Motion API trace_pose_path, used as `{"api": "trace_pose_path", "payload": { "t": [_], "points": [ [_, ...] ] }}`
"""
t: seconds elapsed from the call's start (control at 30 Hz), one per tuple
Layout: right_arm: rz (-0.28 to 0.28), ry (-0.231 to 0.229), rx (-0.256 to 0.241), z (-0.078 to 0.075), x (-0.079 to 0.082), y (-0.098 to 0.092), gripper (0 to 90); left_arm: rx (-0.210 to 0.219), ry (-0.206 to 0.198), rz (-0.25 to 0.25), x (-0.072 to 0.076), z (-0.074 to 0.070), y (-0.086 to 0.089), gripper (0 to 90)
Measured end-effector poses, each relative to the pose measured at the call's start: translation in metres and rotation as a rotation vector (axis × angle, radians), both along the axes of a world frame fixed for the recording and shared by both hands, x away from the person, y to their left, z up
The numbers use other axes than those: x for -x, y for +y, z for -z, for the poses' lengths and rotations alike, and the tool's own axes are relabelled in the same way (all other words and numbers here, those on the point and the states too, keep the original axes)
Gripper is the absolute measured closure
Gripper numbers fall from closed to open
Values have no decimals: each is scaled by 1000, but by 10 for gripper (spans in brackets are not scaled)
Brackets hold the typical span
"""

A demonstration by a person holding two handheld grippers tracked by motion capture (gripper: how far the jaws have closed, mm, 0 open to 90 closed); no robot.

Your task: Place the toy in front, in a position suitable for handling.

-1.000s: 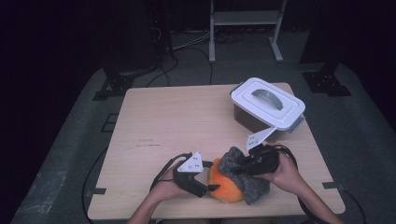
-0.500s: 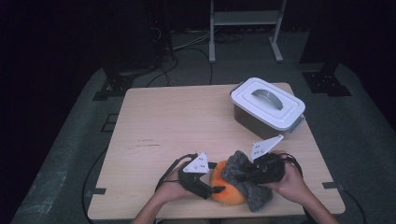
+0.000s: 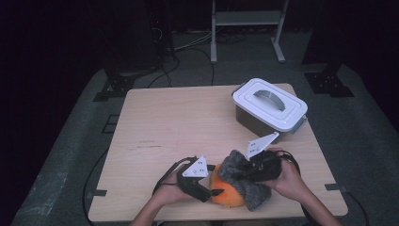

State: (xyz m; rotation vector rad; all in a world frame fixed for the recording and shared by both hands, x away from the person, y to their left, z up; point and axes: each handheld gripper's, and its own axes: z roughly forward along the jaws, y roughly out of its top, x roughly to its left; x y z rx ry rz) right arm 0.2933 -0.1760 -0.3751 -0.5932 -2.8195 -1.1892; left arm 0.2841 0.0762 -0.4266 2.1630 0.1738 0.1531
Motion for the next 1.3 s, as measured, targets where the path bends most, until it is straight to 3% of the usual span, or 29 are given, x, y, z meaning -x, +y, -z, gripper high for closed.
{"api": "trace_pose_path", "payload": {
  "t": [0.2,0.3,0.4,0.5,0.63,0.87,1.07,1.3],
  "points": [
    [43,14,4,10,5,-25,739,6,0,7,0,0,0,233],
    [50,25,-12,15,10,-31,739,25,26,13,0,-2,-1,200],
    [54,27,-19,17,12,-33,737,62,64,-14,0,-6,-4,180],
    [55,28,-30,17,12,-32,737,37,31,-30,1,-7,-7,219],
    [50,19,-32,11,10,-32,738,40,17,-26,2,-5,-7,267],
    [5,-11,-79,-16,-4,-12,737,9,-57,29,9,-8,-9,280],
    [-34,8,-35,-12,-11,10,738,7,-47,31,8,-6,-4,279],
    [-7,36,-33,-3,-10,-6,739,14,-30,30,4,-4,-1,280]
  ]
}}
